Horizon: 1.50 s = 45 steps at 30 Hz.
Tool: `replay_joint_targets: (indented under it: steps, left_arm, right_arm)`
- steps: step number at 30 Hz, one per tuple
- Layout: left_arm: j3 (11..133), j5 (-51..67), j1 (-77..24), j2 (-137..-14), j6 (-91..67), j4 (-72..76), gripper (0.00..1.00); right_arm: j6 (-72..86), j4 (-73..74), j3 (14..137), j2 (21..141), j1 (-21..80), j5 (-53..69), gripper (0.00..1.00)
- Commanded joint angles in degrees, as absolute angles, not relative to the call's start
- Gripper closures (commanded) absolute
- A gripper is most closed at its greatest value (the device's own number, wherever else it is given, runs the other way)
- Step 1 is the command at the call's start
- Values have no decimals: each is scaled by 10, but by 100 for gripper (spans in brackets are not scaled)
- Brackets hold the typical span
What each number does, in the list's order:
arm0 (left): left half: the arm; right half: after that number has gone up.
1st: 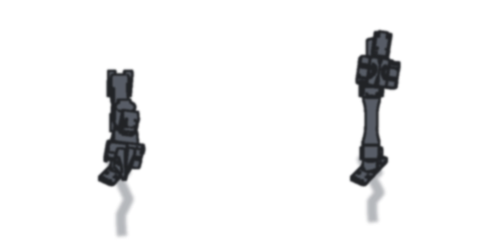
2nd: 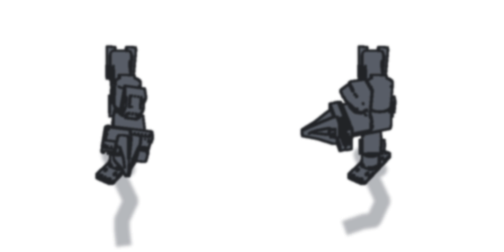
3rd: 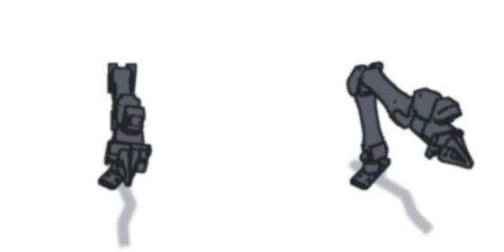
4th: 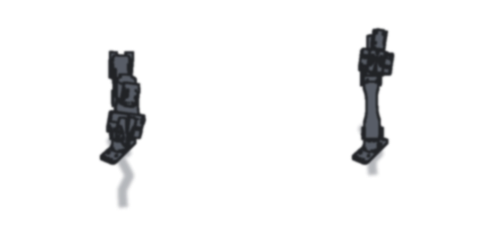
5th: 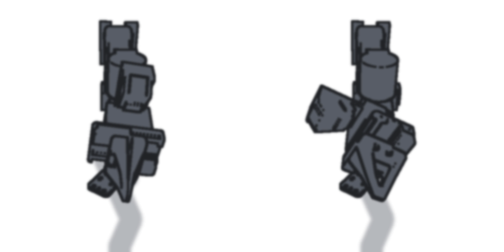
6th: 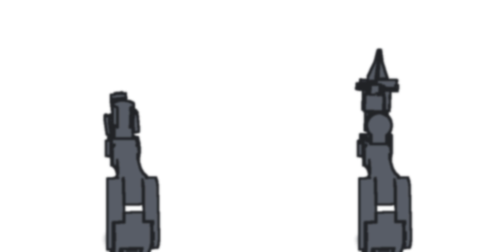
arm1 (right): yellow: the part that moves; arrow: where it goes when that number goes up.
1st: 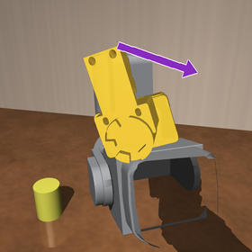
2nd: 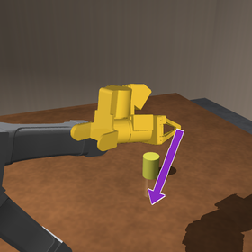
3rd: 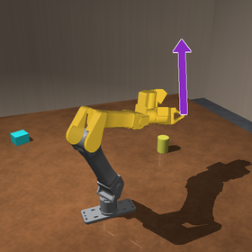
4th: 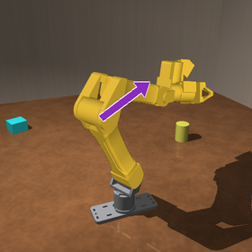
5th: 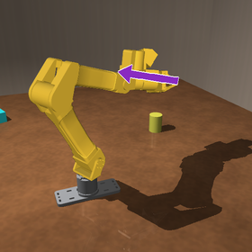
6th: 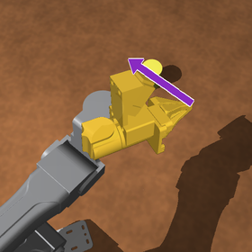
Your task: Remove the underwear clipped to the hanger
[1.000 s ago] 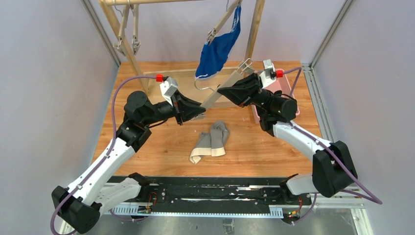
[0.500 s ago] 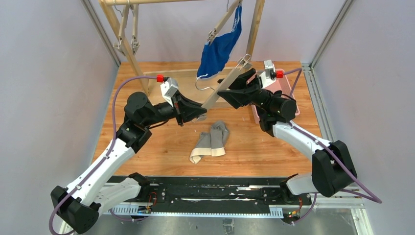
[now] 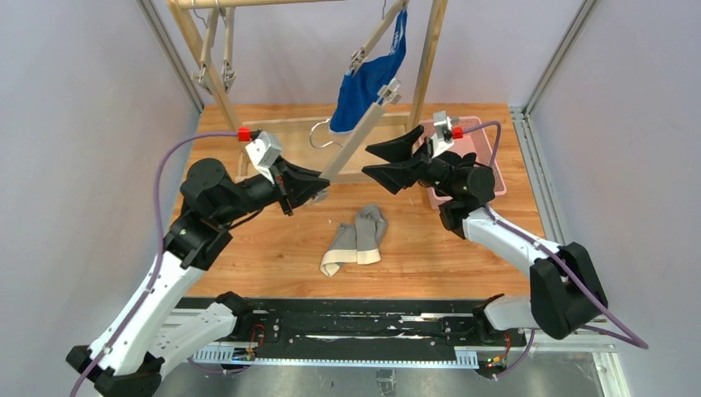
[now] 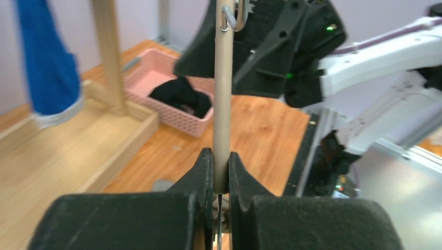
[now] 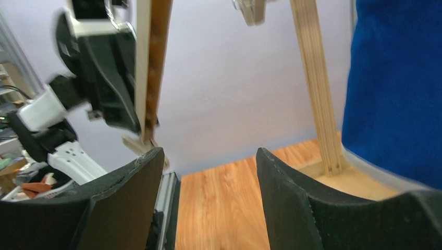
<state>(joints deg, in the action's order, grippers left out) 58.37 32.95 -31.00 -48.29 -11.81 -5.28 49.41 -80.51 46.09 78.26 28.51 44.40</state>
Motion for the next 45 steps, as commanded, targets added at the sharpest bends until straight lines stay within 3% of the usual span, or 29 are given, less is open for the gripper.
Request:
replay_joint_targets:
  steps: [1,5,10,18,25,37,40,41,42,43,45]
  left_arm:
    - [652,166,-313,-423,-14,-276,100]
    - [700,10,-314,-383,-8,-426,100]
    - [738,-79,-313,-400,-23,-569,100]
    - [697,-162,-314,-447,-16,-568,100]
    - [716,-182,-311,-529,17,-502,100]
    - [837,-26,-170,-660,37,-437,100]
    - [888,-18,-170,-685,33,-437,100]
    - [902,-17,-169,-691,31,-436,100]
    - [918,-17,-170,-696,29,-434,100]
    - [930,-18,-170,-701,28,-432,100]
    - [956,-16,-169,-713,26,-430,100]
  right_arm:
    - [307,-570,438,711,317,432,33]
    - [34,-203,479,651,416,239,31]
    - [-56,-25,500,680,482,103,29]
    - [-57,34,476,763,534,-27,26]
    - [-31,17,479,821,536,-49,25]
    - [24,10,469,952,537,-43,25]
    - [33,15,475,976,537,-43,43]
    - [34,23,484,983,537,-44,62]
    - [37,36,495,990,537,-49,91]
    - [40,51,505,995,537,-55,98]
    - [41,70,520,994,537,-69,99]
